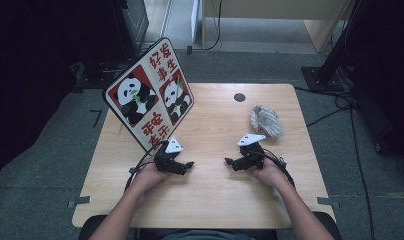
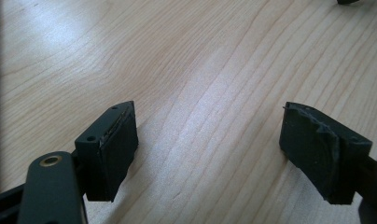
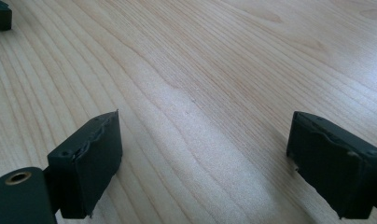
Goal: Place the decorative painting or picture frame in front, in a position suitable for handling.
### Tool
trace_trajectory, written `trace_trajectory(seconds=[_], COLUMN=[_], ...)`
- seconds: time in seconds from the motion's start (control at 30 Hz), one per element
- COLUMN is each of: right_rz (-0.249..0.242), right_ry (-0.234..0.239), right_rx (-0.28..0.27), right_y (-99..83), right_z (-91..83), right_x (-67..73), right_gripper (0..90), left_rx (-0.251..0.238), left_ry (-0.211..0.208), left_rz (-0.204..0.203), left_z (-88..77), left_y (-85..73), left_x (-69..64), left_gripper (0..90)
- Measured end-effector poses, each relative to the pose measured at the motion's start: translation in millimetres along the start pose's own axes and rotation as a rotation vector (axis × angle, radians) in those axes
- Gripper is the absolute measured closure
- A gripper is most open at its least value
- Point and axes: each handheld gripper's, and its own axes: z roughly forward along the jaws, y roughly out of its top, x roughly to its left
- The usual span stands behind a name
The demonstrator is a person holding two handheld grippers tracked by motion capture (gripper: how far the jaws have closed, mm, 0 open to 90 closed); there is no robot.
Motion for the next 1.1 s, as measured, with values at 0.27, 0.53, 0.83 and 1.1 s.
trace_trajectory(seconds=[0.27, 0.53, 0.83, 1.1], right_rz=[0.002, 0.003, 0.006, 0.005], right_ry=[-0.001, -0.002, -0.005, -0.005], right_rx=[0.001, 0.001, 0.002, 0.002], right_y=[0.0, 0.0, -0.1, -0.1], right_z=[-0.1, 0.0, -0.2, -0.2], right_x=[0.1, 0.2, 0.5, 0.5], right_gripper=[10.3, 10.3, 10.1, 10.1], left_rx=[0.005, 0.005, 0.004, 0.005], left_ry=[0.005, 0.007, 0.012, 0.021], left_rz=[0.0, -0.002, -0.005, -0.015], left_z=[0.1, 0.2, 0.4, 0.4], left_y=[0.3, 0.4, 0.5, 0.4], left_x=[-0.6, -0.9, -1.7, -2.7], left_gripper=[18.5, 18.4, 18.3, 17.9])
